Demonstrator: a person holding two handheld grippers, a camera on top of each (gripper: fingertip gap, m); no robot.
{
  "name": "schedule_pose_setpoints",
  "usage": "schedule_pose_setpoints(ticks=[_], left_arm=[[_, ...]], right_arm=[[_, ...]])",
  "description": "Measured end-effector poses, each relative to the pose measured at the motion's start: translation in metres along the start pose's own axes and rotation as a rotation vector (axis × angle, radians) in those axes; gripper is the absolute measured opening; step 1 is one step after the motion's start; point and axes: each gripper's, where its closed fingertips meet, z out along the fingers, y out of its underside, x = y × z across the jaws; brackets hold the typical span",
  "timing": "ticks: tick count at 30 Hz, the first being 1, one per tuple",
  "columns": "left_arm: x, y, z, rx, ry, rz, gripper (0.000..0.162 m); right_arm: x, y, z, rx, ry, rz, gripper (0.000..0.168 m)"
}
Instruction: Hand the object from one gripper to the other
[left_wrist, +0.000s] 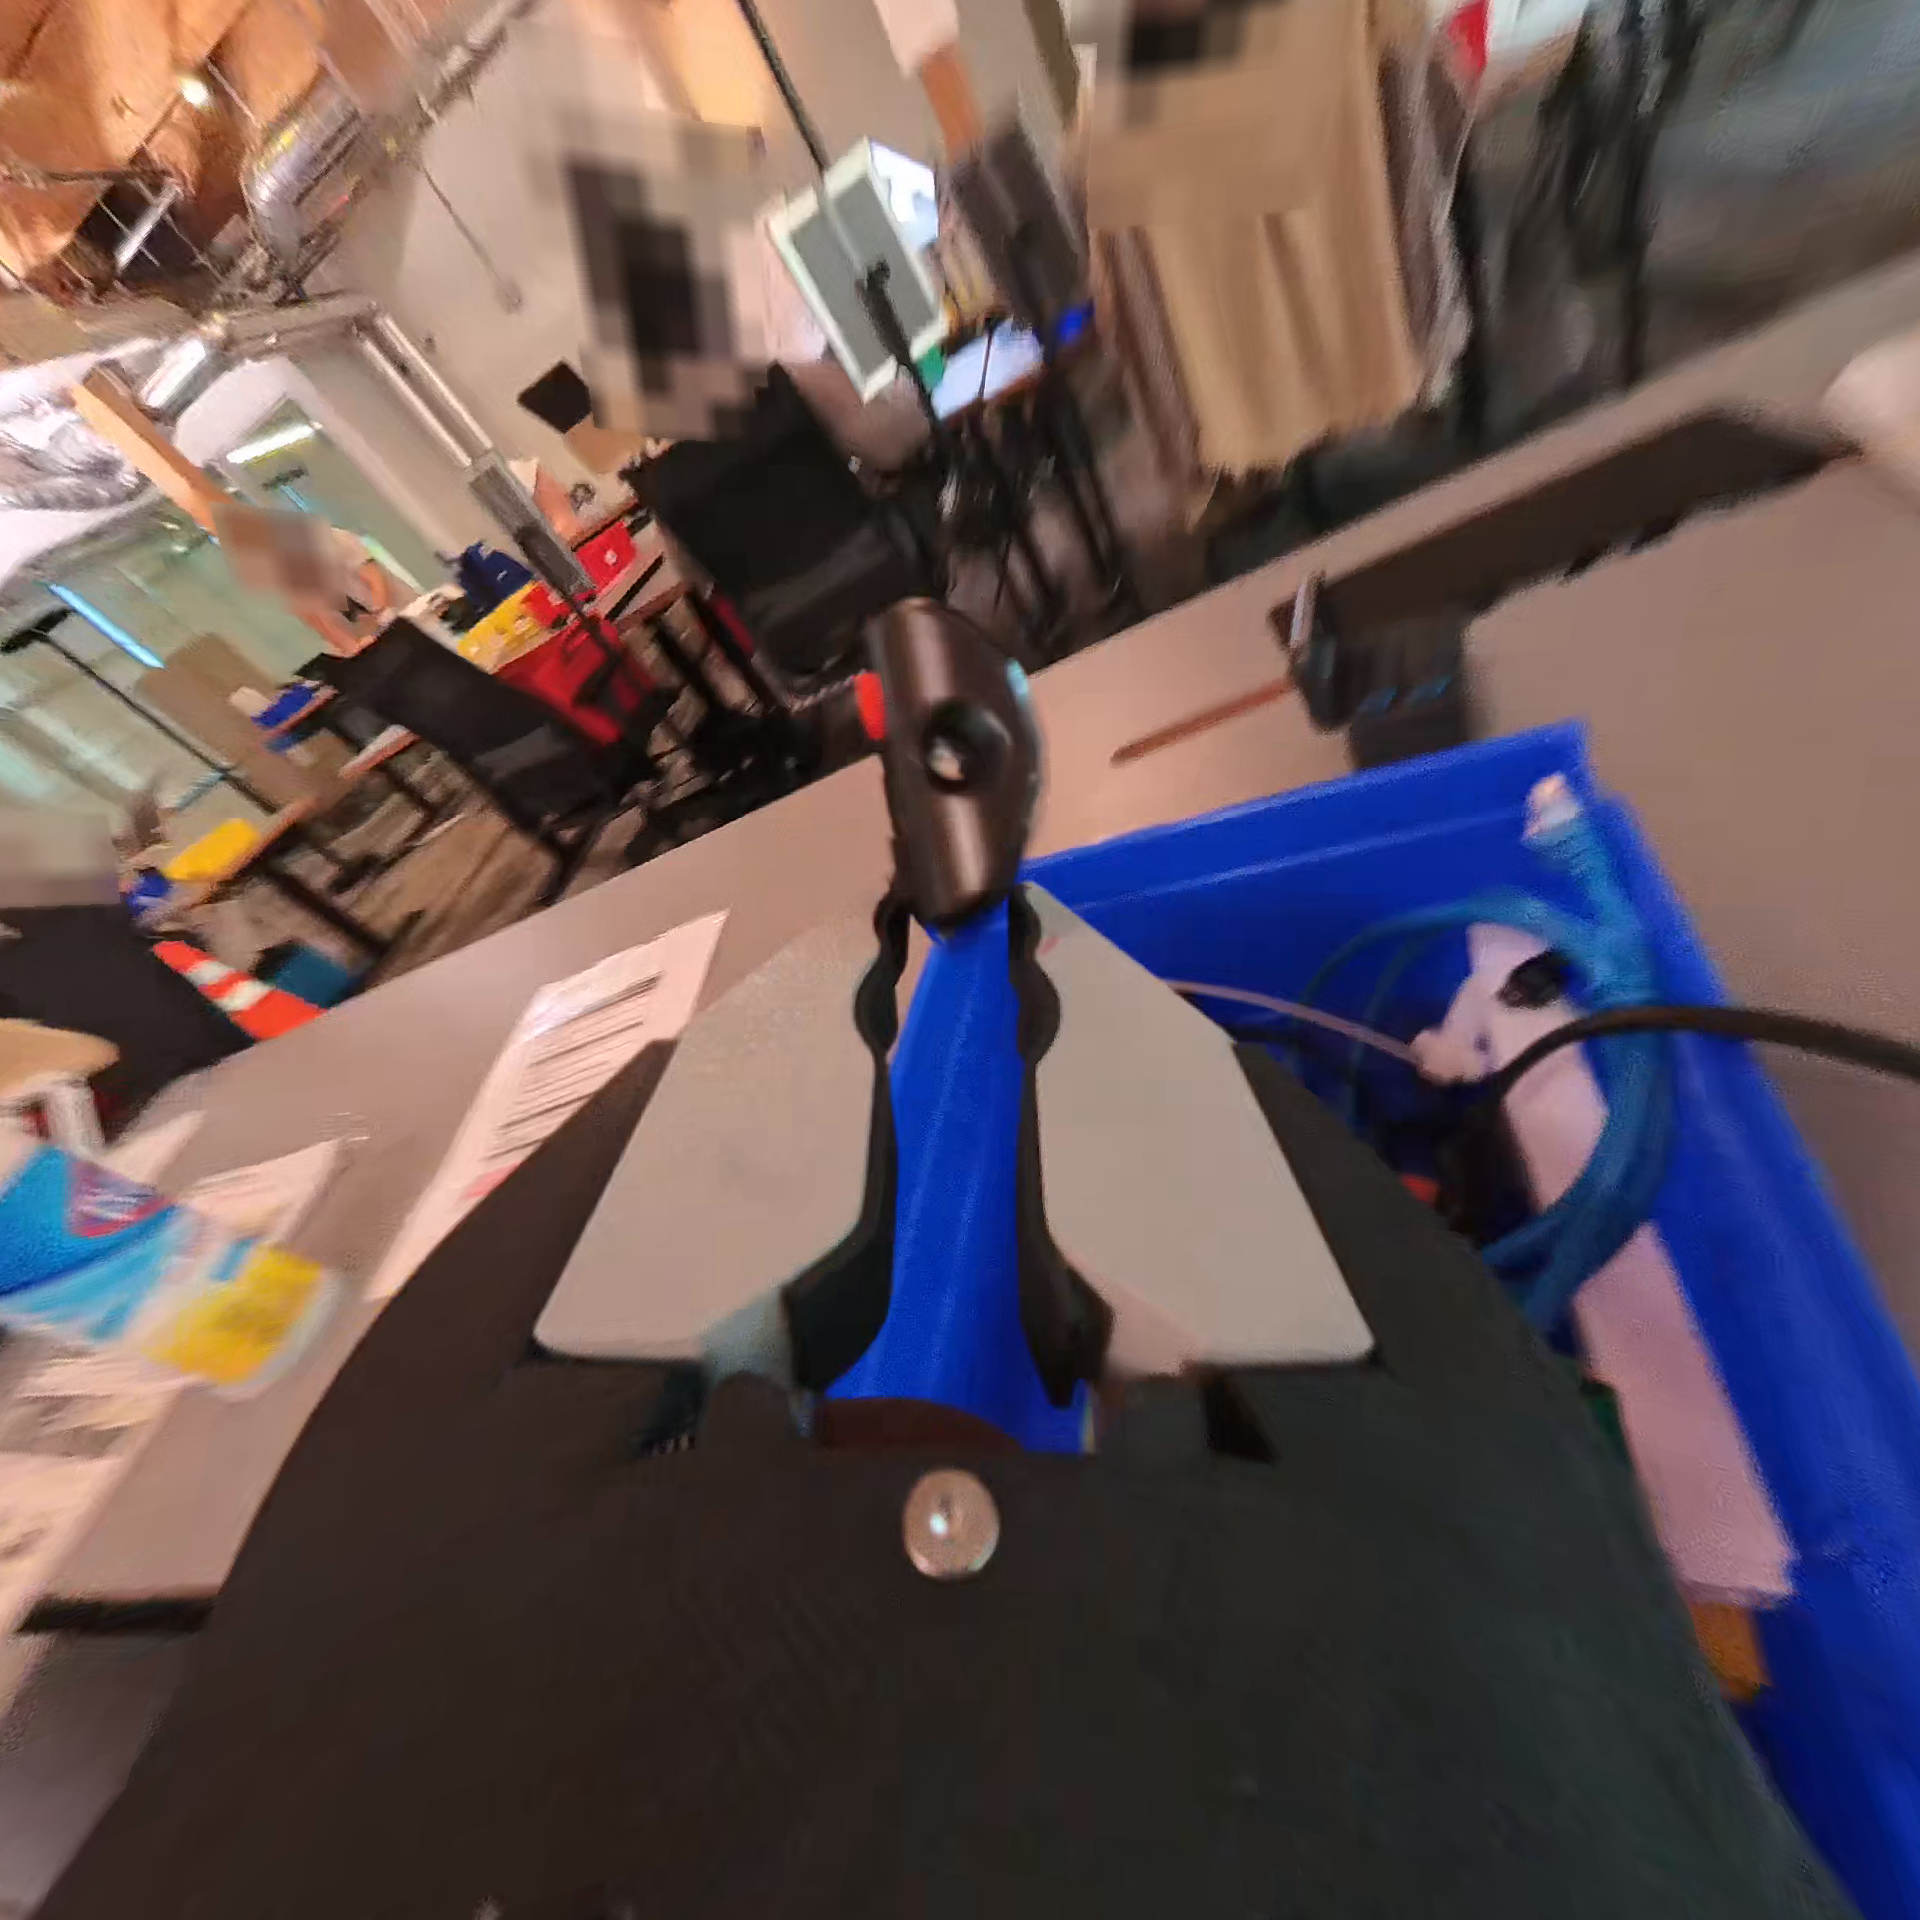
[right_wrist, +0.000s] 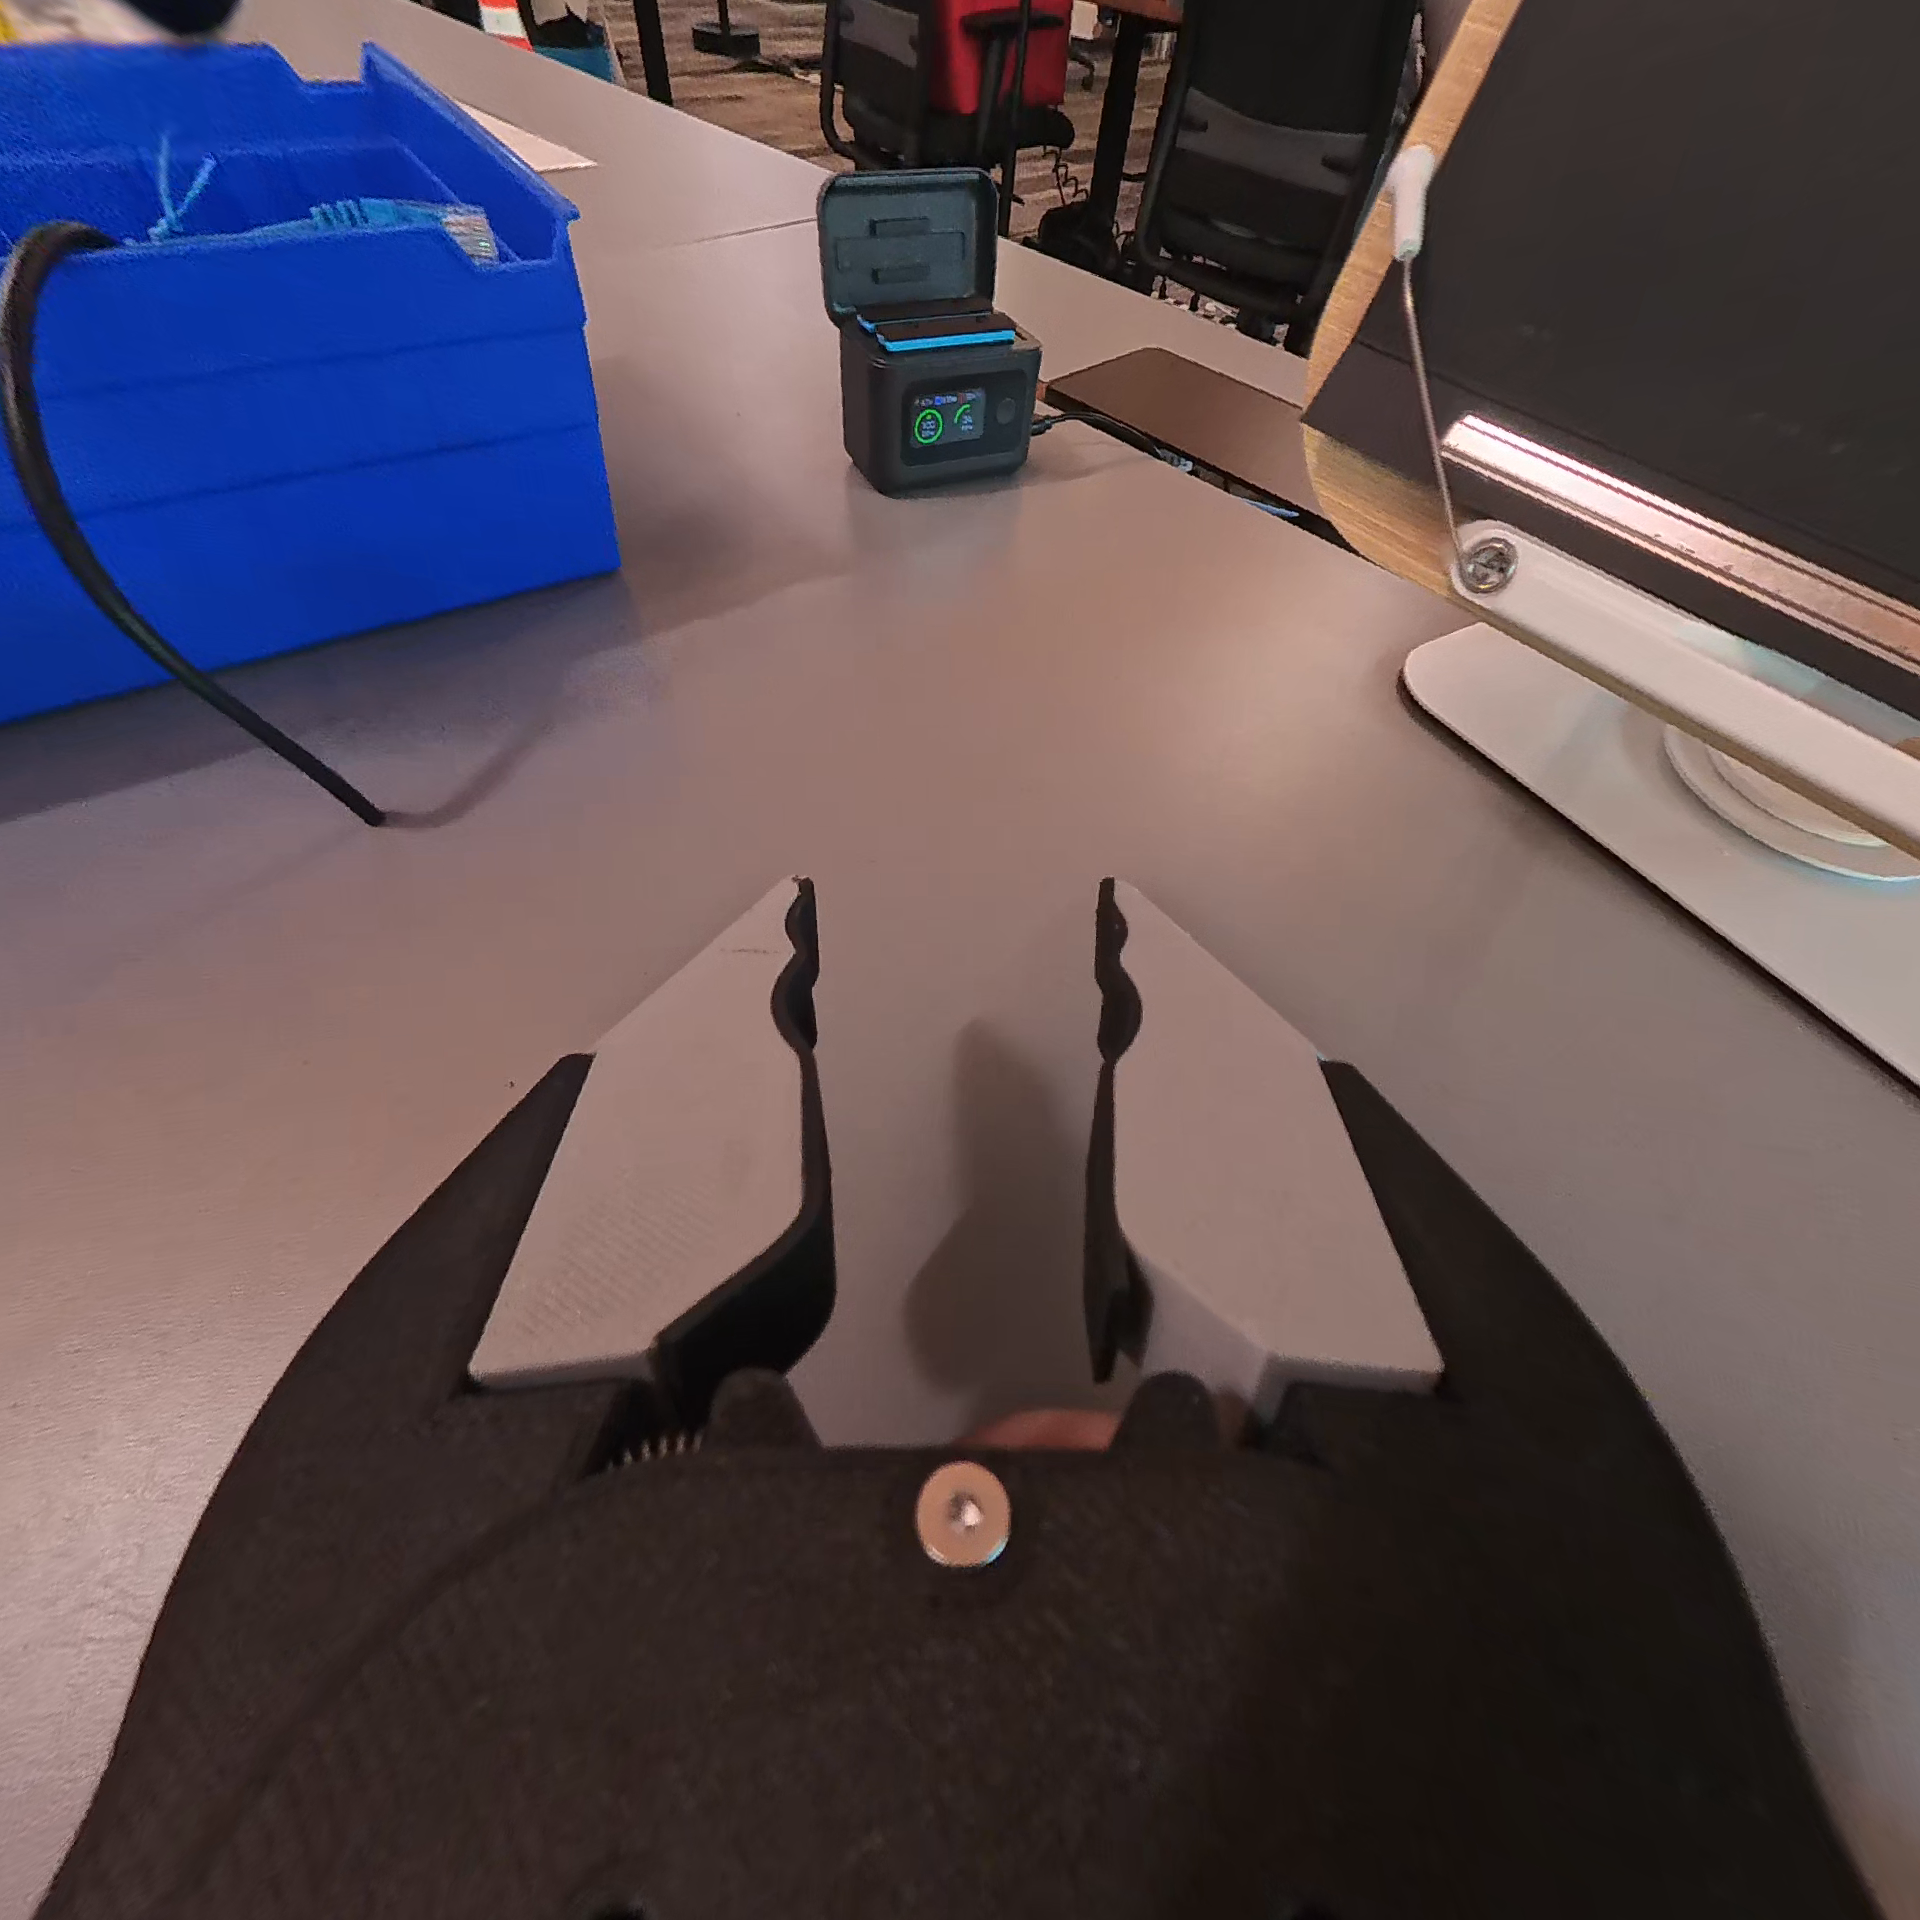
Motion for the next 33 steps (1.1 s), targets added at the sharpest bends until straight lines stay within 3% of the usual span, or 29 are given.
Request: schedule_pose_setpoints(ticks=[4, 9, 15, 17, 20, 26, 31, 33], left_arm=[[0.021, 0.033, -0.001, -0.071, 0.117, -0.126, 0.015], [0.039, 0.072, -0.004, -0.157, 0.192, -0.124, 0.012], [0.051, 0.076, -0.006, -0.258, 0.301, -0.08, 0.014], [0.047, 0.068, -0.007, -0.257, 0.303, -0.06, 0.039], [0.039, 0.053, -0.009, -0.257, 0.342, -0.039, 0.051], [0.037, 0.061, 0.002, -0.372, 0.402, 0.159, 0.05], [0.072, 0.111, 0.008, -0.605, 0.514, 0.331, 0.053], [0.067, 0.128, 0.014, -0.667, 0.461, 0.462, 0.049]], right_arm=[[-0.003, -0.001, -0.001, 0.008, -0.006, -0.021, 0.051], [-0.005, -0.001, -0.001, 0.005, -0.013, -0.023, 0.051], [-0.01, 0.0, 0.001, -0.006, -0.017, -0.059, 0.05], [-0.011, 0.001, 0.001, -0.008, -0.017, -0.073, 0.05], [-0.013, 0.001, 0.001, -0.01, -0.017, -0.09, 0.05], [-0.016, 0.002, 0.002, -0.017, -0.019, -0.11, 0.049], [-0.018, 0.002, 0.002, -0.018, -0.024, -0.118, 0.049], [-0.017, 0.002, 0.002, -0.015, -0.026, -0.112, 0.048]])
